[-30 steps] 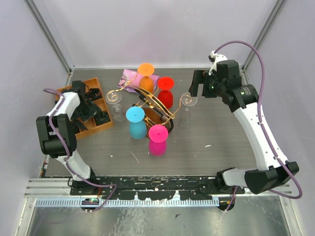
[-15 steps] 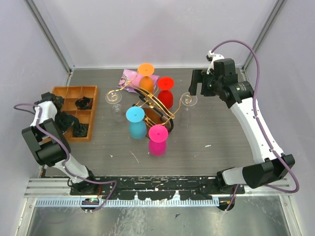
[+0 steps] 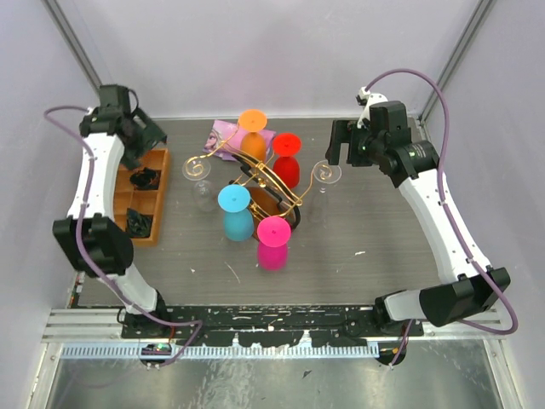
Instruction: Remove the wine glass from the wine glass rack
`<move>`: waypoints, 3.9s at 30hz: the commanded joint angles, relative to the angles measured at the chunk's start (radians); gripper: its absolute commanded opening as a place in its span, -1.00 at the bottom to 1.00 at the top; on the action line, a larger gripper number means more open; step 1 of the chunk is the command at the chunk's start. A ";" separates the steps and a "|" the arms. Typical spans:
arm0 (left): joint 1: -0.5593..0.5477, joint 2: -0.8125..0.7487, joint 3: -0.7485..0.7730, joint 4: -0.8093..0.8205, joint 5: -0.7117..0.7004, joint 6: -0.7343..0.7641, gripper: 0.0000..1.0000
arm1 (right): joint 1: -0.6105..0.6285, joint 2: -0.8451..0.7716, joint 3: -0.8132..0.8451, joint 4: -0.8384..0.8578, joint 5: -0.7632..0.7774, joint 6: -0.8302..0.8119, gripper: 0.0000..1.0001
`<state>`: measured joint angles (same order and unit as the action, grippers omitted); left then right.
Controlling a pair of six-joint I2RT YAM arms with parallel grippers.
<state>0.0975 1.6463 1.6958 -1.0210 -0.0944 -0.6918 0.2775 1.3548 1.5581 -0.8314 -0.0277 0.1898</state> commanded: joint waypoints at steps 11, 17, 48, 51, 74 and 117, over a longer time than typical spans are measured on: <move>-0.149 0.736 0.856 -0.041 0.213 0.041 0.90 | -0.005 -0.006 0.068 0.037 -0.050 0.040 1.00; -0.182 0.784 0.804 0.145 0.415 0.037 0.93 | -0.005 0.029 0.057 0.037 -0.049 0.036 1.00; -0.094 1.045 0.910 0.100 0.275 0.017 0.87 | -0.005 0.126 0.128 0.055 -0.110 0.055 1.00; -0.068 1.024 0.899 0.140 0.281 0.006 0.87 | -0.004 0.139 0.152 0.035 -0.124 0.059 0.96; 0.005 0.602 0.669 0.274 0.465 -0.069 0.89 | -0.086 -0.095 -0.065 -0.034 -0.313 0.144 0.58; 0.075 -0.111 -0.076 0.302 0.613 -0.044 0.87 | -0.223 -0.127 -0.330 0.493 -0.704 0.437 -0.99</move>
<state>0.1730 1.6012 1.6436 -0.7273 0.4892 -0.7410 0.0593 1.2312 1.2228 -0.5179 -0.6563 0.5808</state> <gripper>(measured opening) 0.932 0.123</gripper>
